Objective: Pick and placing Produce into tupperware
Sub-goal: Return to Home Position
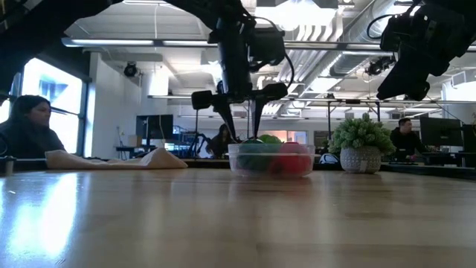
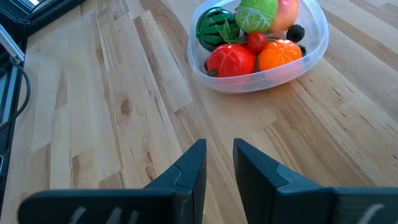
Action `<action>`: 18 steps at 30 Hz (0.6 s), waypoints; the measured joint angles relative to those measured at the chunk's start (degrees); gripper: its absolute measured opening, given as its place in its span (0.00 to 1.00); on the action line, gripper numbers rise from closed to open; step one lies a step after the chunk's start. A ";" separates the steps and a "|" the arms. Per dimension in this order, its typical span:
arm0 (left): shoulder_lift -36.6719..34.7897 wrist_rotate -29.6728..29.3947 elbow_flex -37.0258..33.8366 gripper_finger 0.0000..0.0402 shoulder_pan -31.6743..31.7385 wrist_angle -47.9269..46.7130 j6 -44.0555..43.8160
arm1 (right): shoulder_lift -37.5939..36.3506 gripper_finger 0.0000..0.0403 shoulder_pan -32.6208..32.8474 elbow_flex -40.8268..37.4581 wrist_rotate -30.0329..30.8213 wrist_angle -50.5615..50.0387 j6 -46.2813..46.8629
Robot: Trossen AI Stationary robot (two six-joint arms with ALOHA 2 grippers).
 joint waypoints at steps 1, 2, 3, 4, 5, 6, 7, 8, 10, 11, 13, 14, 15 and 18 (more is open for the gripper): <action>0.00 0.00 0.00 0.46 0.00 -0.10 0.00 | 0.00 0.18 0.00 0.00 0.02 0.00 0.00; 0.00 0.16 0.00 0.46 0.00 -0.25 -0.11 | 0.00 0.18 0.00 0.00 0.00 0.00 0.00; 0.00 0.30 0.00 0.46 0.00 -0.29 -0.15 | -0.01 0.18 0.02 0.00 0.00 0.00 0.01; 0.00 0.39 0.00 0.46 0.02 -0.26 -0.15 | -0.02 0.18 0.01 0.00 0.00 0.00 0.00; 0.00 0.42 0.00 0.46 0.02 -0.31 -0.15 | -0.01 0.18 0.00 0.00 0.01 0.00 0.00; 0.00 0.58 0.08 0.46 0.02 -0.41 -0.11 | -0.01 0.18 0.01 0.00 0.01 0.00 0.00; 0.00 0.92 0.55 0.46 0.06 -1.03 0.10 | 0.00 0.18 0.00 0.00 0.00 0.00 0.00; -0.02 1.07 1.33 0.46 0.30 -2.07 0.46 | 0.00 0.18 0.00 0.00 0.02 0.00 0.02; -0.09 1.05 3.21 0.46 0.50 -3.88 1.72 | -0.02 0.18 0.00 0.00 0.00 0.00 0.00; -0.11 1.03 4.10 0.46 0.73 -4.71 2.57 | 0.00 0.18 0.02 0.00 0.00 0.00 0.02; -0.10 0.87 6.15 0.46 1.34 -6.88 4.53 | -0.02 0.18 0.02 0.00 0.00 0.00 0.01; -0.09 0.62 7.50 0.46 1.84 -8.11 5.80 | 0.00 0.18 0.00 0.00 0.00 0.00 0.00; -0.09 0.20 8.93 0.46 2.30 -9.56 7.05 | 0.00 0.18 0.00 0.00 0.02 0.00 0.01; -0.15 -2.85 12.46 0.44 3.32 -15.90 8.97 | 0.00 0.18 0.00 0.00 0.00 -0.01 0.00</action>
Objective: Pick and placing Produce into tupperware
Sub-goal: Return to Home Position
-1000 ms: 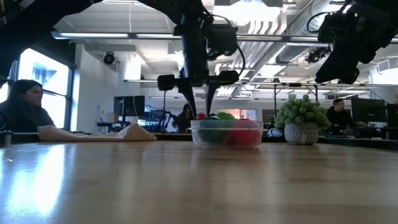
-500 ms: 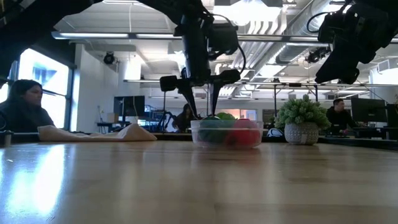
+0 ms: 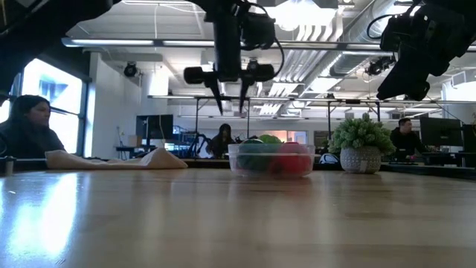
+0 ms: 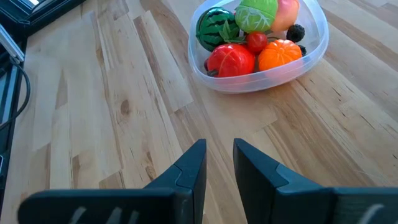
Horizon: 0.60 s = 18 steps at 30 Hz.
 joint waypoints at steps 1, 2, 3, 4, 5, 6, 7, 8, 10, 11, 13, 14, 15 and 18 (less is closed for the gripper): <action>0.00 -1.73 1.04 0.43 0.36 -1.97 0.08 | -0.01 0.18 0.00 0.00 0.00 0.01 0.02; -0.03 -2.79 2.10 0.41 0.65 -3.81 0.07 | -0.02 0.18 0.00 0.00 0.00 0.00 0.00; -0.44 -3.93 2.78 0.39 0.86 -5.20 0.10 | -0.01 0.18 0.00 0.00 0.00 0.01 0.00; -0.93 -4.81 3.22 0.37 0.99 -5.92 0.16 | -0.01 0.18 0.01 0.00 0.01 0.01 0.00; -1.73 -5.80 3.37 0.35 1.22 -6.02 0.29 | -0.02 0.18 0.00 0.00 0.00 0.01 0.00; -2.72 -6.55 3.33 0.33 1.31 -6.44 0.48 | 0.00 0.18 0.02 0.00 0.00 0.01 0.00; -3.66 -7.57 3.32 0.31 1.31 -6.98 0.85 | -0.02 0.18 0.00 0.00 0.02 0.01 0.00; -4.77 -8.84 3.32 0.29 1.30 -7.02 1.47 | -0.02 0.18 0.00 0.00 0.02 -0.01 0.00; -7.23 -11.23 3.32 0.25 1.26 -8.11 1.57 | -0.02 0.18 0.01 0.00 0.00 0.00 0.00; -8.42 -12.48 3.32 0.23 1.23 -8.61 1.52 | -0.02 0.18 0.00 0.00 0.02 0.00 0.01; -10.70 -14.12 3.34 0.20 1.23 -9.34 1.00 | -0.01 0.18 0.00 0.00 0.01 -0.03 0.01; -11.80 -14.96 3.34 0.19 1.23 -10.24 0.42 | -0.02 0.18 0.00 0.00 0.02 0.01 0.00; -12.79 -15.92 3.32 0.17 1.23 -10.91 -0.02 | -0.02 0.18 0.02 0.00 0.00 0.01 0.00; -16.19 -18.59 3.32 0.14 1.25 -12.34 -1.39 | -0.02 0.18 0.00 0.00 0.02 0.01 0.00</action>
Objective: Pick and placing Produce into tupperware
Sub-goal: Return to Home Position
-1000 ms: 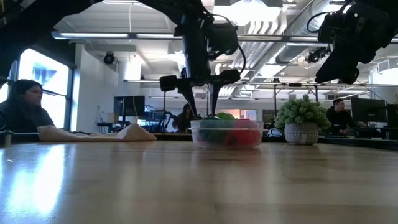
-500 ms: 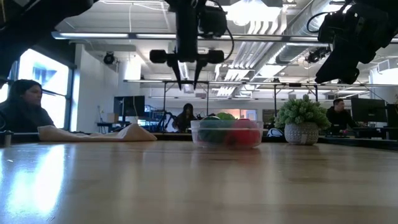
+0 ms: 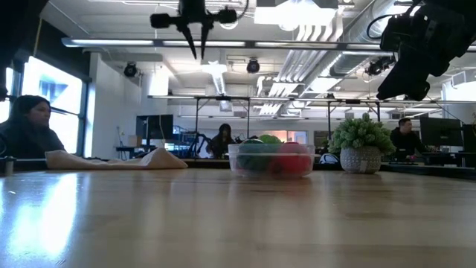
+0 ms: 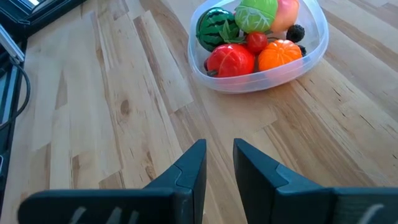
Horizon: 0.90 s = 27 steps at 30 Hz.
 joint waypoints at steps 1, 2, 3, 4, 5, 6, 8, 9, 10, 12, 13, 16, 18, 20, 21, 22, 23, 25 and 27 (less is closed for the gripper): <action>-1.09 -0.85 0.00 0.13 0.00 -0.24 -0.30 | 0.02 0.18 0.00 0.00 -0.02 -0.02 0.01; -2.20 -1.79 0.00 0.12 0.00 -0.23 -0.66 | 0.01 0.18 0.02 0.00 -0.03 -0.01 0.02; -3.34 -2.66 -0.12 0.11 0.00 -0.25 -0.97 | 0.00 0.18 0.01 0.00 -0.01 -0.01 0.00; -4.56 -3.68 -0.68 0.10 -0.04 -0.14 -1.18 | 0.00 0.18 0.01 0.00 -0.01 -0.02 0.00; -5.78 -3.98 -1.47 0.09 -0.04 -0.25 -1.74 | 0.01 0.18 0.00 0.00 -0.02 0.00 0.00; -7.06 -4.11 -2.46 0.09 -0.04 -0.27 -2.21 | 0.00 0.18 0.01 0.00 -0.02 0.00 0.00; -9.83 -4.99 -5.25 0.08 -0.04 -0.26 -2.65 | 0.00 0.18 0.02 0.00 -0.02 0.00 0.00; -11.12 -5.40 -6.77 0.07 -0.04 -0.10 -3.06 | 0.02 0.18 0.00 0.00 -0.02 0.00 0.00; -12.57 -5.48 -8.47 0.07 -0.04 0.56 -3.11 | 0.02 0.18 0.00 0.00 -0.02 0.00 0.02; -14.35 -4.74 -11.31 0.07 -0.04 2.43 -2.10 | 0.02 0.18 0.00 0.00 -0.02 -0.02 0.02; -14.84 -3.92 -12.26 0.07 -0.04 3.14 -1.17 | 0.00 0.18 0.02 0.00 -0.02 0.00 0.02; -14.93 -1.49 -13.86 0.08 -0.04 3.11 0.16 | 0.01 0.18 0.00 0.00 -0.02 0.00 0.00; -14.78 -0.96 -14.32 0.08 -0.06 4.04 -2.06 | 0.00 0.18 0.02 0.00 -0.02 0.00 0.02; -14.23 -0.10 -14.41 0.08 -0.04 5.60 -5.43 | 0.02 0.18 0.02 0.00 -0.02 0.00 0.00; -13.86 1.07 -14.52 0.08 -0.04 6.16 -6.57 | 0.00 0.18 0.00 0.00 -0.02 0.00 0.00; -13.64 2.01 -14.53 0.08 -0.04 7.52 -7.34 | 0.00 0.18 0.01 0.00 -0.02 -0.01 0.01; -13.56 2.55 -14.53 0.08 -0.04 9.13 -7.55 | 0.01 0.18 0.01 0.00 -0.02 -0.01 0.01; -13.31 3.59 -14.49 0.08 -0.04 10.90 -7.57 | 0.00 0.18 0.00 0.00 -0.02 0.00 0.01; -12.97 3.85 -14.49 0.08 -0.04 12.63 -7.05 | 0.02 0.18 0.02 0.00 -0.02 -0.01 0.02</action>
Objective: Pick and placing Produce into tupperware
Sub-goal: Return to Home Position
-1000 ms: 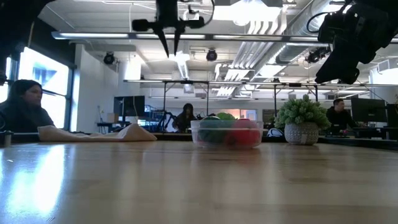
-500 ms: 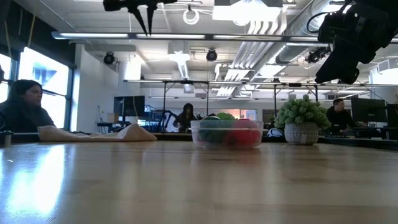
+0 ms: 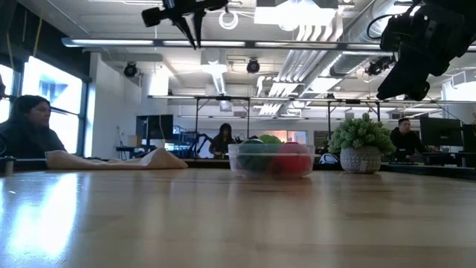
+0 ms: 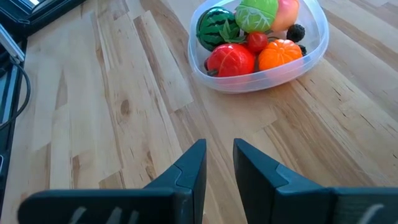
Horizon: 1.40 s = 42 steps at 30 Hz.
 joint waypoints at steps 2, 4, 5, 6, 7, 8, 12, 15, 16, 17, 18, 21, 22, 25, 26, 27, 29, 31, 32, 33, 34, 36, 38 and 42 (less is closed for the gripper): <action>0.33 -0.77 -0.02 0.08 -0.02 1.23 6.16 | -0.02 0.18 -0.02 0.00 0.00 -0.01 -0.02; 0.53 -1.52 0.00 0.08 -0.01 4.34 16.77 | -0.01 0.18 0.00 0.00 0.00 0.01 -0.02; 0.61 -1.20 0.00 0.08 -0.01 5.35 20.06 | -0.02 0.18 -0.02 0.00 0.02 0.01 -0.02; 0.62 0.62 0.00 0.08 0.01 6.21 22.05 | 0.00 0.18 -0.02 0.00 0.00 -0.01 -0.01; 0.60 2.64 0.00 0.08 0.04 7.29 24.17 | 0.00 0.18 -0.01 0.00 0.00 0.00 -0.02; 0.60 4.28 0.00 0.08 0.03 9.24 27.96 | -0.02 0.18 -0.01 0.00 0.00 0.01 -0.02; -1.01 13.20 0.00 0.08 -1.49 14.89 43.92 | -0.02 0.18 -0.02 0.00 0.01 0.01 -0.01; -4.36 12.51 0.00 0.08 -4.81 15.45 51.02 | -0.02 0.18 -0.02 0.00 0.00 0.01 0.00; -5.52 11.03 0.00 0.08 -6.29 15.10 52.87 | -0.02 0.18 0.00 0.00 0.00 0.00 -0.01; -6.72 8.73 0.02 0.08 -7.97 14.69 54.05 | 0.00 0.18 -0.02 0.00 0.02 0.01 0.00; -8.06 6.15 -0.01 0.08 -9.64 13.99 55.40 | -0.02 0.18 -0.02 0.00 0.00 0.03 0.00; -13.67 -1.63 -2.70 0.08 -14.70 14.30 57.84 | -0.02 0.18 0.00 0.00 0.00 0.09 1.04; -15.96 -3.49 -4.54 0.08 -16.33 14.79 57.87 | -0.02 0.18 -0.02 0.00 0.02 0.33 1.44; -24.70 -6.85 -14.11 0.08 -20.17 19.65 57.12 | -0.02 0.18 0.00 0.00 0.11 1.96 1.30; -28.05 -7.44 -18.50 0.08 -21.09 22.13 56.11 | -0.02 0.18 -0.02 0.00 0.13 2.48 1.24; -31.59 -7.63 -23.17 0.08 -21.78 25.11 54.96 | -0.02 0.18 -0.02 0.00 0.14 2.96 1.19; -38.25 -7.34 -31.93 0.08 -22.63 31.75 53.29 | -0.08 0.18 -0.02 0.00 0.11 3.81 1.05; -44.47 -4.51 -40.01 0.08 -22.88 40.49 52.81 | -0.06 0.18 -0.01 0.00 0.07 4.70 1.02; -47.08 -2.99 -43.22 0.08 -22.97 44.41 53.57 | -0.06 0.18 -0.02 0.00 0.08 5.33 0.95; -49.27 -1.55 -46.18 0.08 -23.03 47.54 55.01 | -0.06 0.18 -0.02 0.00 0.06 6.29 0.86; -51.23 -0.12 -48.81 0.08 -23.04 50.03 56.42 | -0.06 0.18 -0.02 0.00 0.02 7.24 0.41; -55.08 1.59 -53.27 0.08 -23.01 52.17 57.93 | -0.08 0.18 -0.02 0.00 -0.63 9.85 -0.51; -58.92 1.53 -57.56 0.08 -22.91 54.19 58.04 | -0.08 0.18 -0.02 0.00 -1.79 12.78 -1.47; -67.49 0.50 -64.78 0.05 -22.91 54.68 56.69 | -0.57 0.18 -0.02 0.00 -3.78 16.74 -2.12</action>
